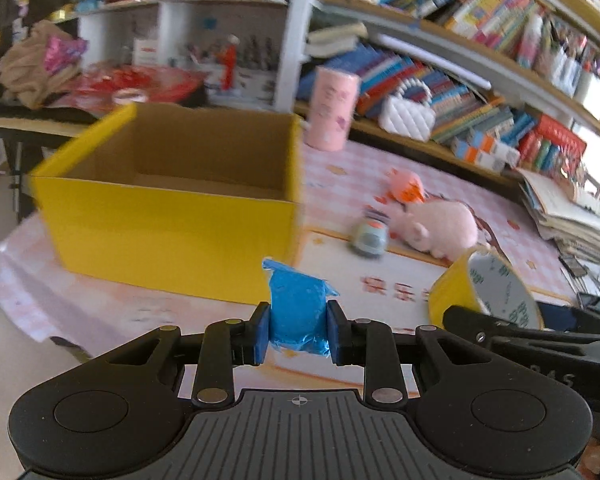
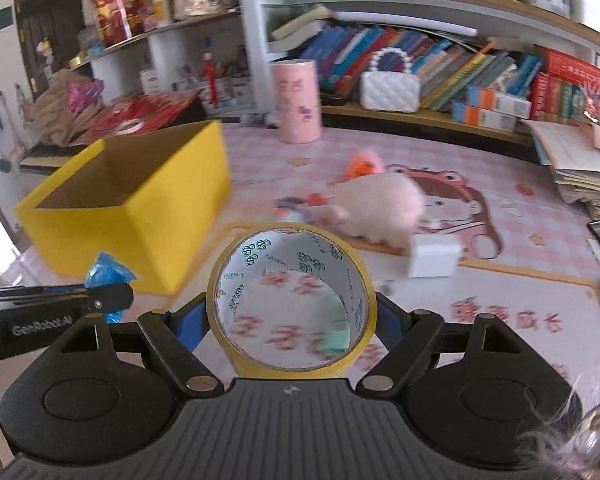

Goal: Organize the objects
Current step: 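Carry the tape roll and blue object toward the yellow box with both tools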

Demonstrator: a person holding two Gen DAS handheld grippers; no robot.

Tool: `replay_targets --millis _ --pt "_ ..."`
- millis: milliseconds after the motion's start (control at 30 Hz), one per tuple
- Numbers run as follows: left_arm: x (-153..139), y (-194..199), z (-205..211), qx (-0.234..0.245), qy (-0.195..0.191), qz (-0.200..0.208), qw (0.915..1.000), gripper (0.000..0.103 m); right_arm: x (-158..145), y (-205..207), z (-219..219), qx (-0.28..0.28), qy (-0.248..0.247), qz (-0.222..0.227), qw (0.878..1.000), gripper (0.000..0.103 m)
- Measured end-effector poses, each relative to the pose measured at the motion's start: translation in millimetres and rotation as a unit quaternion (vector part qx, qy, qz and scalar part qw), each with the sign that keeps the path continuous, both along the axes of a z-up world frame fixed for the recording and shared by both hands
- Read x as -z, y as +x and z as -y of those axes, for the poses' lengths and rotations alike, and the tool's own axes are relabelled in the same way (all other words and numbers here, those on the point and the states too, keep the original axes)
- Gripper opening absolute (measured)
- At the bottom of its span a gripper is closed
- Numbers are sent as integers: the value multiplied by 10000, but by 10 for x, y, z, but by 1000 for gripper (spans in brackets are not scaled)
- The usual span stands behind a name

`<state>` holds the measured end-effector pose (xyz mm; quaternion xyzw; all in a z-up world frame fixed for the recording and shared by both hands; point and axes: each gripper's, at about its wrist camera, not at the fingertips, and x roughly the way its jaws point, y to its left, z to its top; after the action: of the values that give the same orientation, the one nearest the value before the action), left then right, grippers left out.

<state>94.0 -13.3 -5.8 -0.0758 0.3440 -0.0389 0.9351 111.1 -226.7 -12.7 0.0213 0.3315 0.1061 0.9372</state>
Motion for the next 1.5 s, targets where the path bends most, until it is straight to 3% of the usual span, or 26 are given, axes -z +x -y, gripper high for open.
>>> replay_targets --millis 333,667,1500 --pt "-18 -542 -977 -375 -153 7 9992 27 -5 -468 -1140 -364 -224 -190 9989 81" --pt "-30 -876 -1470 -167 -37 89 9998 27 0 -911 -1737 -259 -152 -227 9993 81" --pt "-57 -911 -1715 178 -61 254 9995 27 -93 -1021 -2028 -60 -175 -164 9997 81"
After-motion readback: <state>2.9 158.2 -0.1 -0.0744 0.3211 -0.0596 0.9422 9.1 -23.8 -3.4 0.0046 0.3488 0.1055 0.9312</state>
